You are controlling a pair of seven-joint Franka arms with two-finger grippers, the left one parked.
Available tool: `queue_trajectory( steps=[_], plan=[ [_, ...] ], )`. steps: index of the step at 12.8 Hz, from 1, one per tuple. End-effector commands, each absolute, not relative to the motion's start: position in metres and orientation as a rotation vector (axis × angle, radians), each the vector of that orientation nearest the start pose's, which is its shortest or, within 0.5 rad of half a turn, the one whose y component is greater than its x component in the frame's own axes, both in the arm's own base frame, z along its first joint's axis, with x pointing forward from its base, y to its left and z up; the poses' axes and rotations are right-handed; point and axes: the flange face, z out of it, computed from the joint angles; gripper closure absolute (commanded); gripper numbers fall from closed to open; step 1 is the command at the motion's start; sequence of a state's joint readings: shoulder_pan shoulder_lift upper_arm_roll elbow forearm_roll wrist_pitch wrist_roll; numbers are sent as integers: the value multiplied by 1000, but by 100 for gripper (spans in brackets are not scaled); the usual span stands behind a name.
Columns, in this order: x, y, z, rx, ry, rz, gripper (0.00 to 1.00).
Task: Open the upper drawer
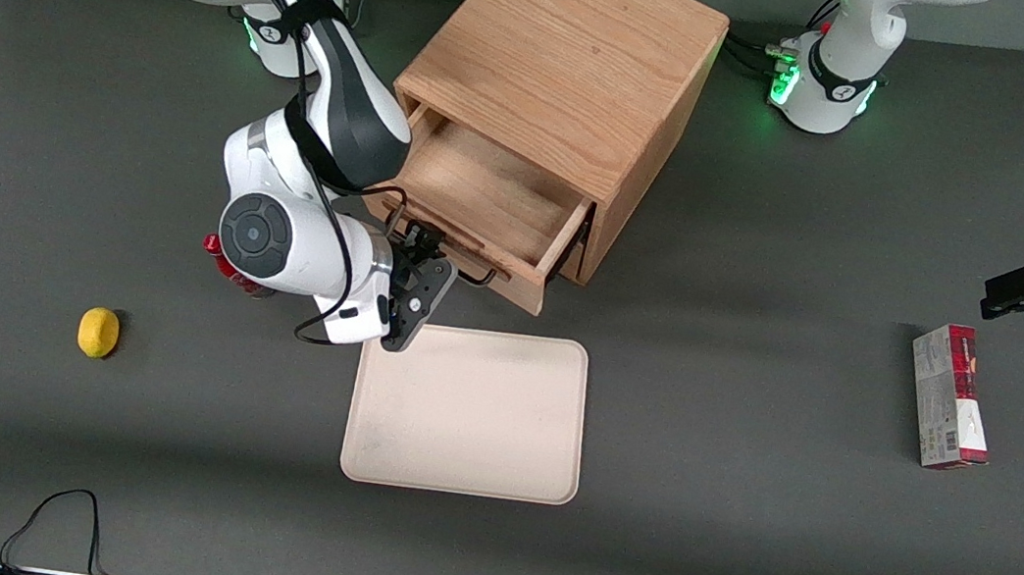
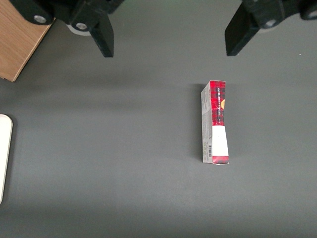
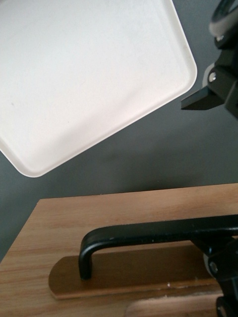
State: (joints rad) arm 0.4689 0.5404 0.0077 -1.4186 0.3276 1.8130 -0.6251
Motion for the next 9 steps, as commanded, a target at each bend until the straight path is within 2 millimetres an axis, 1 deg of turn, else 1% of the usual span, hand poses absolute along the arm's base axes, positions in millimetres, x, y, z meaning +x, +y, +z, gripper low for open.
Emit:
queue_trajectory(
  steps=[1, 2, 4, 5, 8, 9],
  plan=[
    [620, 340, 381, -2463, -1376, 127, 0],
    [625, 334, 379, -2469, -1361, 126, 0],
    [629, 333, 383, -2468, -1364, 110, 0],
    [632, 330, 385, -2469, -1363, 101, 0],
    [639, 327, 382, -2474, -1354, 92, 0],
    [641, 325, 385, -2477, -1350, 83, 0]
  ],
)
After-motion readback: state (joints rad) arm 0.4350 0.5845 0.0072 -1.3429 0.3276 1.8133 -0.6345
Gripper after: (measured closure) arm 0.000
